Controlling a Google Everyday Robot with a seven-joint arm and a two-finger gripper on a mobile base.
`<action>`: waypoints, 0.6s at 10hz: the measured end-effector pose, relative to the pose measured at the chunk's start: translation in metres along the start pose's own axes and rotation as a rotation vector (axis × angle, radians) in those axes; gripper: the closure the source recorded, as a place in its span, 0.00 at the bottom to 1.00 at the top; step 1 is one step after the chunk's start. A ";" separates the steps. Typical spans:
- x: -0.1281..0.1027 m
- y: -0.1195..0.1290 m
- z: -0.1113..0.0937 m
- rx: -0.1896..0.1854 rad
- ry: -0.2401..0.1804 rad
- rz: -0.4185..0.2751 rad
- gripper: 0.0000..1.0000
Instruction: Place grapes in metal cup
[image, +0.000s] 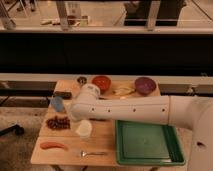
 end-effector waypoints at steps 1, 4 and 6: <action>-0.005 -0.004 -0.008 0.020 0.020 -0.016 0.20; -0.013 -0.007 -0.009 0.036 0.035 -0.042 0.20; -0.019 -0.011 -0.001 0.012 0.016 -0.044 0.20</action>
